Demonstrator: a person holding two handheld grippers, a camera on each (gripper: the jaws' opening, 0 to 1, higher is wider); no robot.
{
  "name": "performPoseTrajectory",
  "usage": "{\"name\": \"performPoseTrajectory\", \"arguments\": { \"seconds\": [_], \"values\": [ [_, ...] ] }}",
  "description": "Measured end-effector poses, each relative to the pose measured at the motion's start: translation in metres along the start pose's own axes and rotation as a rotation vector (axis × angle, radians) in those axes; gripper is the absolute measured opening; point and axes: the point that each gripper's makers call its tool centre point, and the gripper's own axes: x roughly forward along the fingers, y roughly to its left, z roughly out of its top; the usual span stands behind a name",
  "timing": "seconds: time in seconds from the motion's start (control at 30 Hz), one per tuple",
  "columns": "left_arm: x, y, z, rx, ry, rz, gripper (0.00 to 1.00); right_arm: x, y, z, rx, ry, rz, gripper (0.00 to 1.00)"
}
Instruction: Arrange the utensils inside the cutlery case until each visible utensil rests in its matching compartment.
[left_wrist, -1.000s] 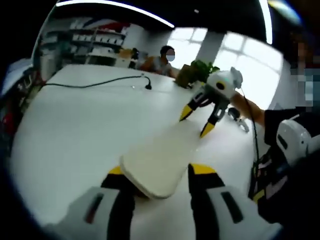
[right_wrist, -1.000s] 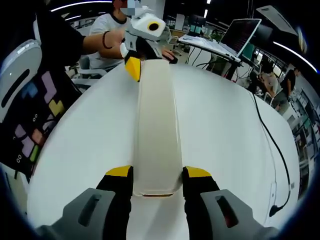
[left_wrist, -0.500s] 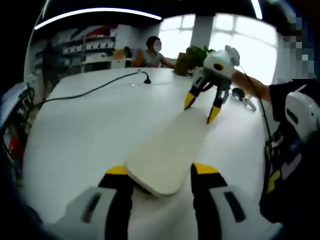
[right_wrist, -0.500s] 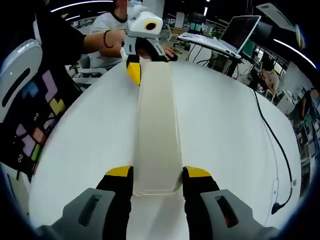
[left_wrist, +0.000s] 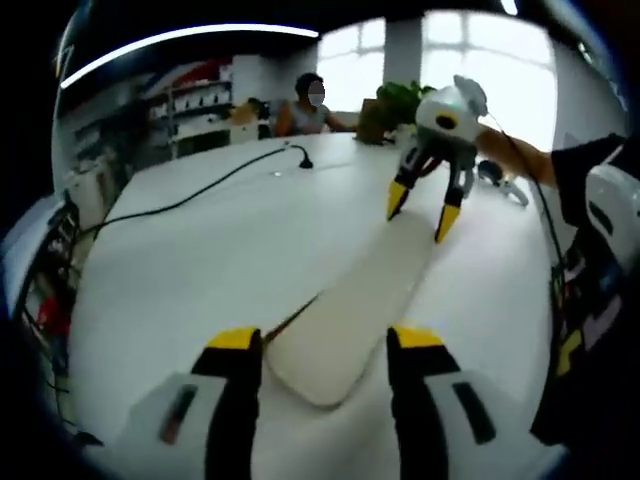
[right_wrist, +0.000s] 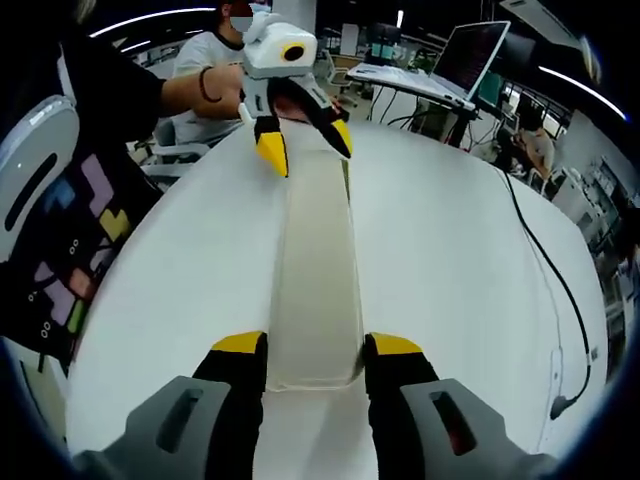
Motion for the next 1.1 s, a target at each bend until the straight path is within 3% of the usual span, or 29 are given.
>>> {"name": "performPoseTrajectory", "arguments": {
  "seconds": [0.1, 0.17, 0.27, 0.37, 0.5, 0.63, 0.8, 0.97, 1.1],
  "values": [
    [0.002, 0.004, 0.005, -0.026, -0.012, -0.007, 0.54, 0.000, 0.002, 0.000, 0.013, 0.007, 0.005, 0.40],
    [0.003, 0.007, 0.005, -0.004, 0.003, -0.001, 0.53, 0.000, 0.002, 0.000, 0.026, 0.007, 0.002, 0.40],
    [0.004, -0.002, 0.005, 0.101, 0.051, -0.063, 0.54, -0.002, 0.001, -0.001, 0.041, 0.006, -0.004, 0.40],
    [0.007, -0.004, 0.004, 0.177, 0.095, -0.081, 0.64, -0.002, 0.001, -0.002, 0.050, 0.002, -0.002, 0.40],
    [0.010, -0.003, 0.001, 0.339, 0.202, -0.107, 0.66, -0.002, 0.000, -0.002, 0.054, -0.002, -0.002, 0.40],
    [0.017, -0.004, -0.004, 0.411, 0.293, -0.165, 0.69, -0.003, -0.003, -0.003, 0.060, 0.002, 0.003, 0.40],
    [0.027, -0.007, -0.010, 0.416, 0.357, -0.227, 0.66, -0.003, -0.005, -0.005, 0.082, -0.011, 0.007, 0.40],
    [0.034, -0.001, -0.010, 0.369, 0.359, -0.247, 0.53, -0.003, -0.006, -0.005, 0.103, -0.029, 0.008, 0.40],
    [0.034, 0.003, -0.014, 0.348, 0.373, -0.259, 0.52, -0.003, -0.007, -0.005, 0.117, -0.033, 0.007, 0.40]
  ]
}}
